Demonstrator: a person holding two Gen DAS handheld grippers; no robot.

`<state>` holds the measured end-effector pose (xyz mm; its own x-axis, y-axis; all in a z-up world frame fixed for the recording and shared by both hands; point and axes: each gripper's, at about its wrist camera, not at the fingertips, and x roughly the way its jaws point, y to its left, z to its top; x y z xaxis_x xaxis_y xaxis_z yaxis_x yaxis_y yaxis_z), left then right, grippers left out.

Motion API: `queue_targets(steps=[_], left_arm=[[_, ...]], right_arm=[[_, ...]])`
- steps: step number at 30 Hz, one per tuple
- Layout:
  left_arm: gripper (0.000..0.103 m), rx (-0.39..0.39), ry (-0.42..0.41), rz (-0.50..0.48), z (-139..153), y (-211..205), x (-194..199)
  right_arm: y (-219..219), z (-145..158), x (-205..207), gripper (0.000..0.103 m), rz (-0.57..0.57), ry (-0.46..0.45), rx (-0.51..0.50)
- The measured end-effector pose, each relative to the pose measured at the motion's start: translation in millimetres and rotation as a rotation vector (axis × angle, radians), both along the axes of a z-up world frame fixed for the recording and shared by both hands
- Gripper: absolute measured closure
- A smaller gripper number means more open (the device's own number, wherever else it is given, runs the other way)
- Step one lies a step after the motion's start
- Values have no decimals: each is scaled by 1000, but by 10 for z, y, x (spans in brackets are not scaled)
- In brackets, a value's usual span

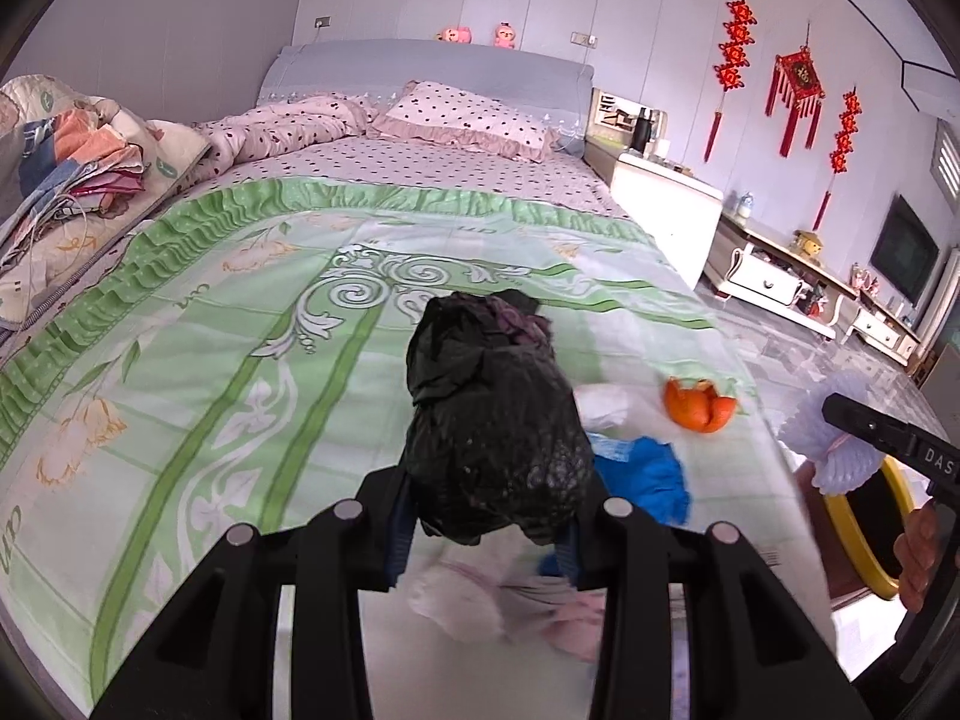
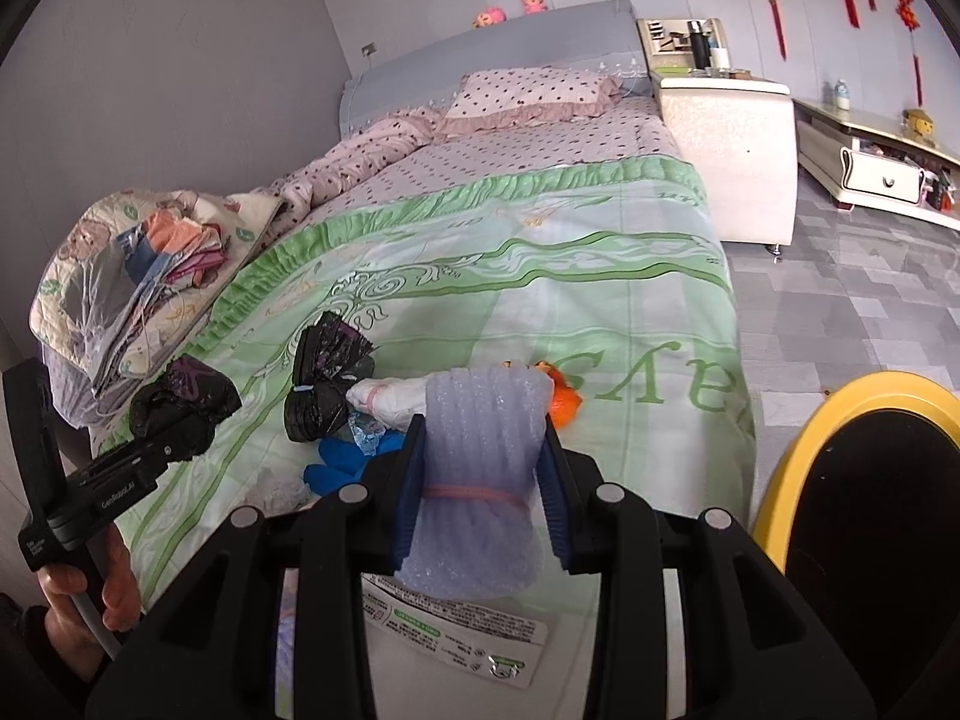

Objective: Collect trash
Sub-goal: 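Carry the black bag and mesh bundle over the yellow-rimmed bin and open both grippers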

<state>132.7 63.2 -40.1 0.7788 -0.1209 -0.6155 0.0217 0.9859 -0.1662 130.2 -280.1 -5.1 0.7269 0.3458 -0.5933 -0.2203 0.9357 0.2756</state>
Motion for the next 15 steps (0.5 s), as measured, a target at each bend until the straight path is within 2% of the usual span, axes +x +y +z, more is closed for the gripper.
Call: queue_targets(steps=[8, 15], left_arm=[[68, 47, -44, -76, 255, -550, -184], [68, 64, -82, -149, 551, -1003, -233]], right_arm=[[-354, 284, -234, 70, -41, -27, 22], [-729, 672, -420, 70, -89, -68, 28]])
